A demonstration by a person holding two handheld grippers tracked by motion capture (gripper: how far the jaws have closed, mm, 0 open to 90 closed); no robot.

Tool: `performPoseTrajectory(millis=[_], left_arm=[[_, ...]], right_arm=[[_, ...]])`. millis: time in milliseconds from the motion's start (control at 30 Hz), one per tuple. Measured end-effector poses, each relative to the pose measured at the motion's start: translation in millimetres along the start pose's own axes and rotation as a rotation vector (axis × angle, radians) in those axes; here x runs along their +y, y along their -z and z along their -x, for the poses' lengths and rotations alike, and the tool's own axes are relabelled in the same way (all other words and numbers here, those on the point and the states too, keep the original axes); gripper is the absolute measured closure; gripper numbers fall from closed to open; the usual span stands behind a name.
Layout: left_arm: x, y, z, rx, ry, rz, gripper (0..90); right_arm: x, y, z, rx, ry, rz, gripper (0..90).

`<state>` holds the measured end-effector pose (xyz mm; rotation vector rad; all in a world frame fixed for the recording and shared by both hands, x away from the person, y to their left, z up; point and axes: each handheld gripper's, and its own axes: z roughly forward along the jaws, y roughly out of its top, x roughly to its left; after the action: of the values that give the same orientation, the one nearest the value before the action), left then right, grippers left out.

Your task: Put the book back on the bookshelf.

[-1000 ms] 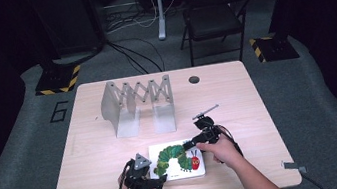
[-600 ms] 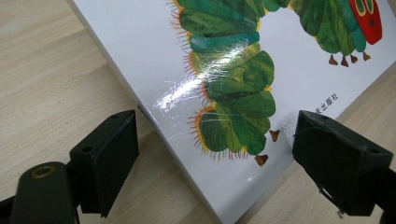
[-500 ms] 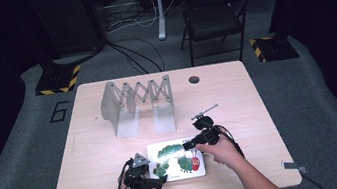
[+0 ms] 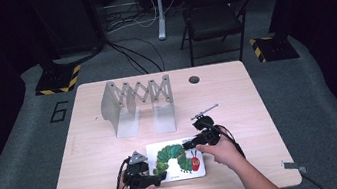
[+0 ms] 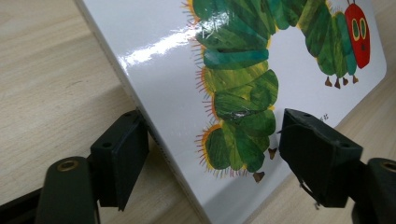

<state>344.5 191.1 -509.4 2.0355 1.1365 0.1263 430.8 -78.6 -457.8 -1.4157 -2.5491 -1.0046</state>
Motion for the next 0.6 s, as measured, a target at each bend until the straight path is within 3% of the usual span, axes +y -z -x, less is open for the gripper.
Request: performPoseTrajectory(millis=[267,333,433,600], left_arm=[[5.7,13.8,-4.9,0.055,0.002,0.029,37.4],[7.2,17.9,-4.3,0.078,0.01,0.06,40.2],[11.0,27.0,-4.7,0.111,-0.014,0.087,44.5],[14.5,39.9,-8.3,0.118,0.006,0.146,49.2]], right_arm=[[3.7,9.9,-12.4,-0.01,0.049,0.033,45.6],[4.9,13.0,-16.5,-0.004,0.054,0.052,46.3],[6.7,17.8,-20.8,0.003,0.08,0.081,46.2],[8.4,21.3,-25.6,0.026,0.082,0.107,45.3]])
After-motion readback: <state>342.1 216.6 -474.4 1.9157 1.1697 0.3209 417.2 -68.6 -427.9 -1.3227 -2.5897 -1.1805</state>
